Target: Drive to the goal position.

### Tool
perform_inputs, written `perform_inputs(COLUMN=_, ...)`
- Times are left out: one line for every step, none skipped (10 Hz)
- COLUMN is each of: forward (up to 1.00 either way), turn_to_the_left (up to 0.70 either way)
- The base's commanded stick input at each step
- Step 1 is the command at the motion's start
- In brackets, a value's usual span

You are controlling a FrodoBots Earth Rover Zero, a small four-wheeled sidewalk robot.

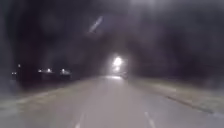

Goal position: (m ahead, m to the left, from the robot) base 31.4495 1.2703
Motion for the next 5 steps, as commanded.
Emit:
perform_inputs(forward=1.0, turn_to_the_left=0.0)
perform_inputs(forward=1.0, turn_to_the_left=0.0)
perform_inputs(forward=1.0, turn_to_the_left=0.0)
perform_inputs(forward=1.0, turn_to_the_left=0.0)
perform_inputs(forward=1.0, turn_to_the_left=0.0)
